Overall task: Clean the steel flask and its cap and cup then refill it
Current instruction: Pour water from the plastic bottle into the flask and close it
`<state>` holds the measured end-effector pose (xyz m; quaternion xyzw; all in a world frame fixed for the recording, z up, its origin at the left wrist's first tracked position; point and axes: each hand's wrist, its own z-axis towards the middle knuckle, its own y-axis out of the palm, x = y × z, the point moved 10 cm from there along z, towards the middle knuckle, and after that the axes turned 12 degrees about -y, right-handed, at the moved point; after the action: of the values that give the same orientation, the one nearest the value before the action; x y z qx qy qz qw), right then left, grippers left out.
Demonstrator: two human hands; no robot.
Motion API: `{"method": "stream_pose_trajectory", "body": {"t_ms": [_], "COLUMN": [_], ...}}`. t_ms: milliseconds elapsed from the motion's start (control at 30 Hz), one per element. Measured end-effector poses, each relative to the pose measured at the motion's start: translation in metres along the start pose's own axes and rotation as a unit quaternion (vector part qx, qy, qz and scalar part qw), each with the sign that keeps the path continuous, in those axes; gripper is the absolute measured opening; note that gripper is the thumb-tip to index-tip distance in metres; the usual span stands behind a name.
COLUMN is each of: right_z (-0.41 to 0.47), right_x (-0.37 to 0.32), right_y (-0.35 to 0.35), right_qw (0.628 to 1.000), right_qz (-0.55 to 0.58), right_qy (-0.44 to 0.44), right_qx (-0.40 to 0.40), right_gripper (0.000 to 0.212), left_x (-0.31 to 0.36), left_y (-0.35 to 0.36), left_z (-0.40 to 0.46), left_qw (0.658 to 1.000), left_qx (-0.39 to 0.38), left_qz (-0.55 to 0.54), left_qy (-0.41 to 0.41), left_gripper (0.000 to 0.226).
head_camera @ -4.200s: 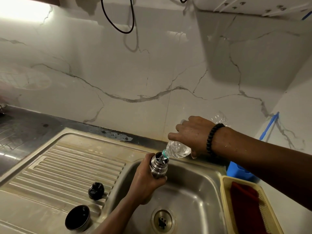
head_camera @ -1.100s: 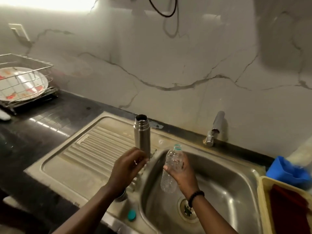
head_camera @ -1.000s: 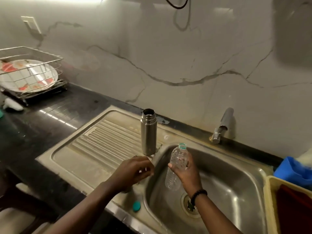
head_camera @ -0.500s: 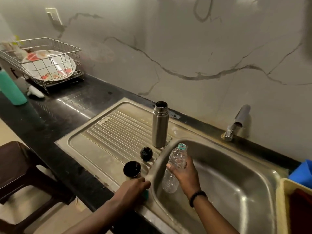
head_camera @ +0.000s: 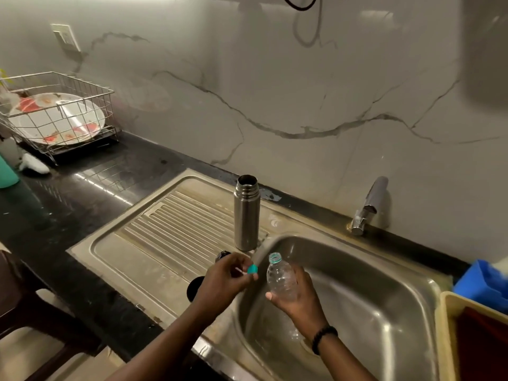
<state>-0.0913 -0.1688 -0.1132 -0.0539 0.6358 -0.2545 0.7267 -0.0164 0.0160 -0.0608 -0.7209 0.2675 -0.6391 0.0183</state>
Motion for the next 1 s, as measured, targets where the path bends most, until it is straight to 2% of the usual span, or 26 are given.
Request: {"method": "stream_pose_trajectory", "body": {"t_ms": [67,133,300,433,633,733,833,933,1000], "right_z": [-0.001,0.0,0.005,0.005,0.006,0.009,0.008,0.005,0.004], "right_x": [-0.002,-0.005,-0.014,-0.009,-0.009,-0.014,-0.019,-0.027,-0.029], "right_y": [-0.001,-0.003,-0.013,-0.02,-0.027,-0.028,-0.027,-0.026,-0.029], "right_qw": [0.999,0.998,0.992,0.985,0.983,0.991,0.992,0.968,0.949], "right_qz": [-0.027,-0.055,-0.11,-0.156,-0.166,-0.102,0.041,0.172,0.237], "right_qy": [-0.016,-0.031,-0.058,-0.068,-0.068,-0.065,-0.024,0.035,0.072], "right_qx": [-0.014,-0.02,-0.021,-0.026,-0.039,-0.059,-0.115,-0.179,-0.194], "right_gripper": [0.072,0.074,0.068,0.071,0.07,0.07,0.068,0.066,0.076], "left_x": [0.012,0.02,0.026,0.035,0.047,0.056,0.066,0.078,0.088], "left_y": [0.002,0.008,0.029,0.04,0.044,0.045,0.046,0.042,0.04], "left_z": [0.006,0.012,0.021,0.024,0.031,0.032,0.029,0.026,0.023], "left_qw": [0.995,0.993,0.993,0.991,0.983,0.977,0.967,0.958,0.951], "left_qx": [-0.018,-0.034,-0.079,-0.118,-0.149,-0.17,-0.215,-0.256,-0.281], "left_qz": [-0.094,-0.113,-0.085,-0.037,0.023,0.026,0.032,0.024,0.012], "left_qy": [-0.012,-0.002,0.021,0.052,0.102,0.126,0.136,0.129,0.131], "left_gripper": [0.015,0.015,0.013,0.015,0.027,0.029,0.031,0.028,0.026]}}
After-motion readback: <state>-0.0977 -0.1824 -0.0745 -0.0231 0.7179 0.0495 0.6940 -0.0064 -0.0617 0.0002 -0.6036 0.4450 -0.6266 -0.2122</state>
